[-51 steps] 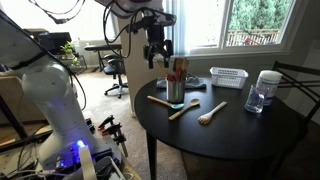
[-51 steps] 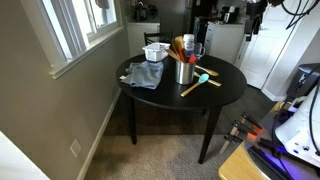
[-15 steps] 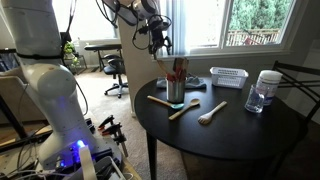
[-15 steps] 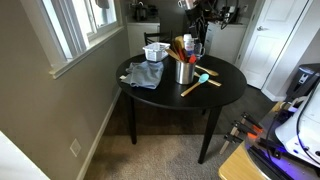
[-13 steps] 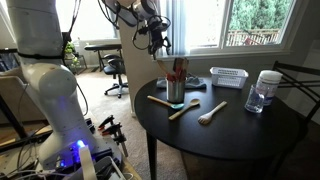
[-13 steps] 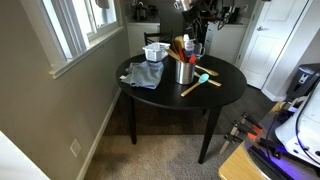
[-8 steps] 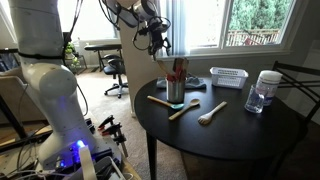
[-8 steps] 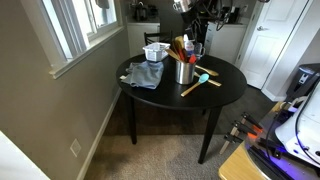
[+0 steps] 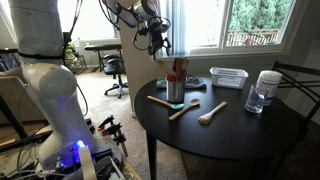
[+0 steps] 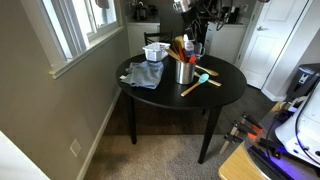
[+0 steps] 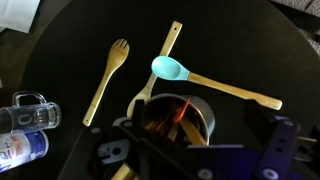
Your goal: Put the wooden spoon on the table
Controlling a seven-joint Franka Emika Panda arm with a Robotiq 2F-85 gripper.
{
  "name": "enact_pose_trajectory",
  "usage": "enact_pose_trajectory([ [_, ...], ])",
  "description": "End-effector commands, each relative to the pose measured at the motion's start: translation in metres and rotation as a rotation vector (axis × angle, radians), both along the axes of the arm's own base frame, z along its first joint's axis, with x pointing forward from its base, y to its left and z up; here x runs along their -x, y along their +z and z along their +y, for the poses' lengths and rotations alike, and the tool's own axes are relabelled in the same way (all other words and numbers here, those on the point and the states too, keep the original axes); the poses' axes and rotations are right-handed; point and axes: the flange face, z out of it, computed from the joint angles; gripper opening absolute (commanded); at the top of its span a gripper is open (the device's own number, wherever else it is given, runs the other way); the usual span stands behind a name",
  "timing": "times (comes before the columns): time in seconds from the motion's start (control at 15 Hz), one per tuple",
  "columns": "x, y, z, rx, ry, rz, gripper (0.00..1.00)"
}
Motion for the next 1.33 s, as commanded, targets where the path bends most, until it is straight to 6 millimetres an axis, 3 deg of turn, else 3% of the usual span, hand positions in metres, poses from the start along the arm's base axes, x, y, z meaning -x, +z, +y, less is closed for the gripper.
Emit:
enact_pose_trajectory([
  [0.0, -0.007, -0.005, 0.016, 0.014, 0.023, -0.007, 1.0],
  [0.47, -0.022, -0.03, 0.079, 0.056, 0.137, 0.016, 1.0],
  [1.27, -0.056, -0.07, 0.103, 0.14, 0.217, 0.003, 1.0],
])
